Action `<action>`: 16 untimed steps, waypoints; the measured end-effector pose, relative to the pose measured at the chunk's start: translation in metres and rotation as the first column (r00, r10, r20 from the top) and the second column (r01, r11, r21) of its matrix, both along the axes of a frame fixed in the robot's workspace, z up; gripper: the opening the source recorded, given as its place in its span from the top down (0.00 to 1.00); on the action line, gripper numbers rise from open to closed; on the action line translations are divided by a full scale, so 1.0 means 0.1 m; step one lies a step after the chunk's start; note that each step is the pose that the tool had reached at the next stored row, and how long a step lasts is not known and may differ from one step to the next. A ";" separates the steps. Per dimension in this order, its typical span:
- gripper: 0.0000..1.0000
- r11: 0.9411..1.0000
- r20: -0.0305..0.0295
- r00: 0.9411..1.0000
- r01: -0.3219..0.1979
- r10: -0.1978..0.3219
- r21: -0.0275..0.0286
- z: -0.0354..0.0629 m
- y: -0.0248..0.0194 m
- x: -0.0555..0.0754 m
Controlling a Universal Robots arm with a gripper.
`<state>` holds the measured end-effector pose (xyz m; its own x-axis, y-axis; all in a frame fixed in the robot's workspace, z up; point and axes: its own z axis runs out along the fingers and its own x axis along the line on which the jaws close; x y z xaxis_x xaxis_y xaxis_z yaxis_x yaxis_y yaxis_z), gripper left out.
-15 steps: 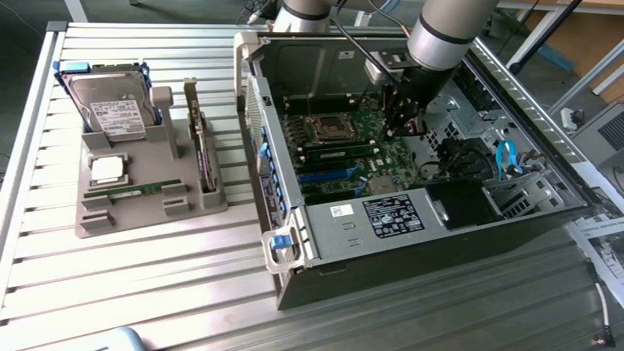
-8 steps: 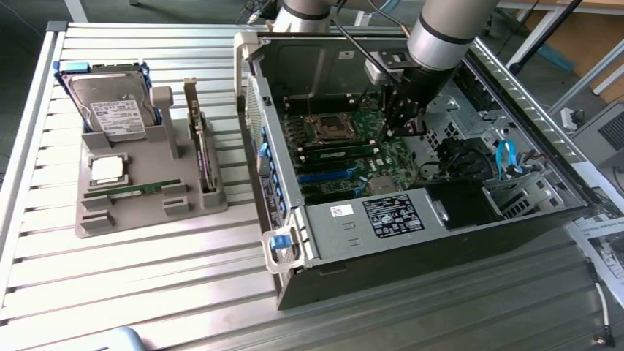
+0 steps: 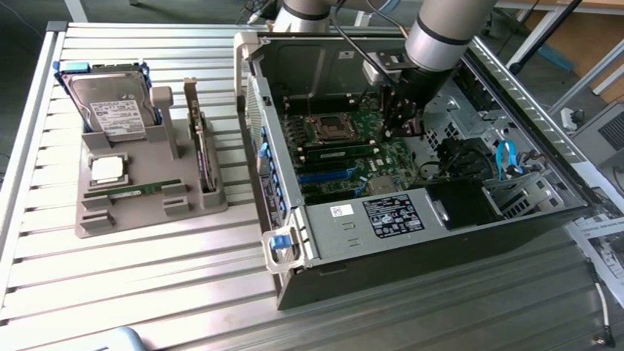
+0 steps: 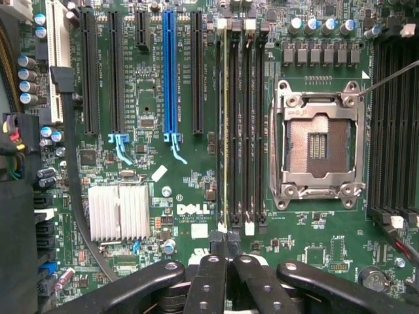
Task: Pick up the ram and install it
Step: 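Press down the ram until it locks into place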
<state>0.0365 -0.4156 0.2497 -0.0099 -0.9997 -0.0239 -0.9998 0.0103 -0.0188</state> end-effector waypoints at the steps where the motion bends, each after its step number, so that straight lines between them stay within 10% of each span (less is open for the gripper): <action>1: 0.89 1.000 0.000 1.000 0.000 0.000 0.000 -0.004 0.000 -0.01; 16: 0.89 1.000 0.000 1.000 0.000 0.000 0.000 -0.065 0.014 -0.15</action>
